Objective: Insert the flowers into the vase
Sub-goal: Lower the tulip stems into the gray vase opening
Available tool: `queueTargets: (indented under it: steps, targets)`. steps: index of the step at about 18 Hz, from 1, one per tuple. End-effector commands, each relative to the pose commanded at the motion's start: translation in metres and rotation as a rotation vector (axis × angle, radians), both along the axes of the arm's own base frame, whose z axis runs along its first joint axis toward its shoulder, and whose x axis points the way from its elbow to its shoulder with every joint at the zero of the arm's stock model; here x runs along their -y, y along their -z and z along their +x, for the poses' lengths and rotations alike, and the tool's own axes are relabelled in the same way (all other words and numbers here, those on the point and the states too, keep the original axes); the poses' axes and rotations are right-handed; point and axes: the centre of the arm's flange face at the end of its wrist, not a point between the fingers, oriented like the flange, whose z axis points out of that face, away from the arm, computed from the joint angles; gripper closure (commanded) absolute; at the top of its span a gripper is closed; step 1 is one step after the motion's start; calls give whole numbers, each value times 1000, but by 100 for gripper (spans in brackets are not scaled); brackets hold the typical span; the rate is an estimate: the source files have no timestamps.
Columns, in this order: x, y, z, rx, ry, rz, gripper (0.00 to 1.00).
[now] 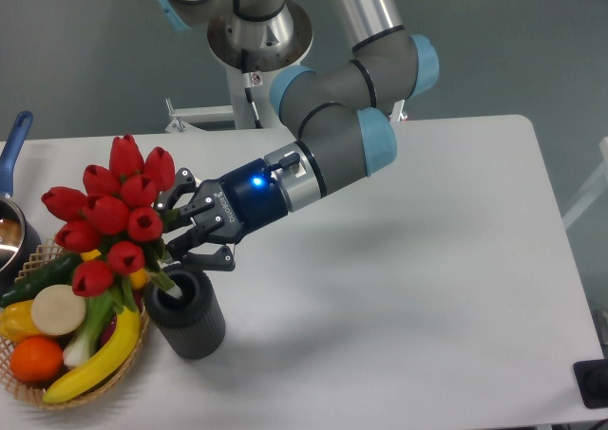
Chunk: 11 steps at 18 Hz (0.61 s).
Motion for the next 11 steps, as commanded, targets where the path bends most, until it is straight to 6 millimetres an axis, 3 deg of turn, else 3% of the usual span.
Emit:
queueTargets:
  steps: [11]
  targets:
    - [0,36,-10,0,-9,-8,72]
